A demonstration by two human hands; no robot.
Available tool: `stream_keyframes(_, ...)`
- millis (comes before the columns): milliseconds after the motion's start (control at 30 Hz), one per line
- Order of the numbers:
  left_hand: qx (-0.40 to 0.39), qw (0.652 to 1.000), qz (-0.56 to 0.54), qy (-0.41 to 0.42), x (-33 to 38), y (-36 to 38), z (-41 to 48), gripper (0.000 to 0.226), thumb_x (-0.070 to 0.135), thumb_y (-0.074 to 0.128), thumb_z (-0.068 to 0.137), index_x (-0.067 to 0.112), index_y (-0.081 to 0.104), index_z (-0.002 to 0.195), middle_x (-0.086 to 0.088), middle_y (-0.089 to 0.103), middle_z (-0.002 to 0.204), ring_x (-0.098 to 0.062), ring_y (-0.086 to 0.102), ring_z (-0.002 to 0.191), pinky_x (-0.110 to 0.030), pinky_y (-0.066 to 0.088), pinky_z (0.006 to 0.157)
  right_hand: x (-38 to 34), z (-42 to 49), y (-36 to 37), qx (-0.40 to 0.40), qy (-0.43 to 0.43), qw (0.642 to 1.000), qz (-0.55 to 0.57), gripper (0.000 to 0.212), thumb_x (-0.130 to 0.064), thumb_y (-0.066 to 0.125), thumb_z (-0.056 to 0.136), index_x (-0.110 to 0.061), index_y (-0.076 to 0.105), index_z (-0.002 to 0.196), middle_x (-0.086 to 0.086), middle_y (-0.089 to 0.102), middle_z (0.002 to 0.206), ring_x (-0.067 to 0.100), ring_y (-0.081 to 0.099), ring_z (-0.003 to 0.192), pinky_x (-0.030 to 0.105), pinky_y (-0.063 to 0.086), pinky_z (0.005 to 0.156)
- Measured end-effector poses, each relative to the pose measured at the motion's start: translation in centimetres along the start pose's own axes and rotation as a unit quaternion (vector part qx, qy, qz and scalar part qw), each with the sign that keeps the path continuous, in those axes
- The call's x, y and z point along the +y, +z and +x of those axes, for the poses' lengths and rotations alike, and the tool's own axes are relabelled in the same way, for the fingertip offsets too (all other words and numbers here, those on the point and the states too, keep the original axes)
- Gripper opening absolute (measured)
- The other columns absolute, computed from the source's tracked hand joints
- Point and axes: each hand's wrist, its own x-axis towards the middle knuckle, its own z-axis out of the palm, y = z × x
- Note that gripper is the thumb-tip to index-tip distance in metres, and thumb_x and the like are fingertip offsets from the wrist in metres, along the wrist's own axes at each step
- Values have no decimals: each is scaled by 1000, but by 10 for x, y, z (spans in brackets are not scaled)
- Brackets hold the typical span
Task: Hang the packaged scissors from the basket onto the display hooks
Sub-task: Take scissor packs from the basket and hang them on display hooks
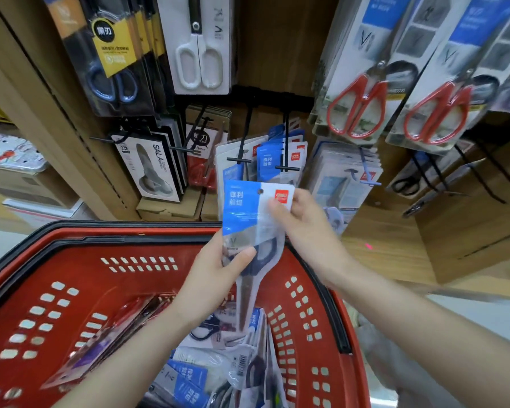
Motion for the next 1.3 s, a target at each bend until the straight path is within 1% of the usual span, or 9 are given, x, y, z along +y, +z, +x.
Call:
stream_keyframes(100,9,1000,-1,2,9,11,-4,11,17,59,91,28,57,91,19,66,79,-1,62,81,-27,49,79,-13,-15,-6,9,-36,999,29,18,-8,55,93,-13,64,107,2,72,104,12,68,95,25,55,82)
stream_keyframes(267,30,991,100,84,43,10,7,21,21,57,92,35,46,105,20,57,108,6,55,100,-14,42,90,-41,-12,-43,125,-145,981,41,14,-8,53,94,-18,63,94,-9,70,85,3,66,82,20,53,70)
stream_keyframes(400,28,935,306,178,60,-9,34,33,25,52,94,22,47,127,15,42,121,1,38,117,-20,29,101,-39,0,-73,236,-205,949,31,18,-13,49,98,-22,56,85,-7,62,81,3,58,75,20,50,68)
stream_keyframes(567,22,853,468,230,58,-25,69,45,21,55,92,10,47,135,-8,45,137,-24,38,130,-39,27,109,-22,19,-95,359,-202,911,32,22,-14,44,99,-24,45,79,-4,53,79,-4,52,70,16,43,68)
stream_keyframes(700,10,810,541,226,48,-27,89,56,23,55,91,7,38,143,-12,39,145,-27,33,136,-37,23,112,-12,35,-97,366,-205,908,16,21,-13,44,98,-26,46,81,-9,53,79,-8,52,69,13,42,67)
stream_keyframes(867,1,797,559,227,33,-26,100,56,20,55,90,1,39,141,-15,45,139,-29,39,130,-38,28,110,-12,59,-92,370,-221,902,-9,26,-11,44,97,-28,43,77,-14,48,74,-11,46,65,14,39,67)
stream_keyframes(1000,19,795,558,237,26,-23,103,54,18,59,87,0,45,136,-15,52,127,-31,47,120,-39,36,103,-36,74,-85,354,-286,888,-71,20,-15,49,96,-25,48,79,-16,46,73,-9,46,68,16,37,71)
stream_keyframes(1100,34,798,550,245,26,-20,103,53,16,63,84,-2,48,132,-15,55,121,-31,51,114,-38,41,100,-46,79,-78,322,-329,873,-158,16,-17,49,97,-6,58,90,-18,50,74,-8,51,71,14,38,68)
stream_keyframes(1300,44,810,531,245,23,-20,100,55,12,64,82,-2,47,133,-14,54,125,-28,49,119,-36,37,104,2,79,-78,287,-248,877,-295,19,-16,46,98,-18,42,80,-15,41,62,3,40,57,27,30,57)
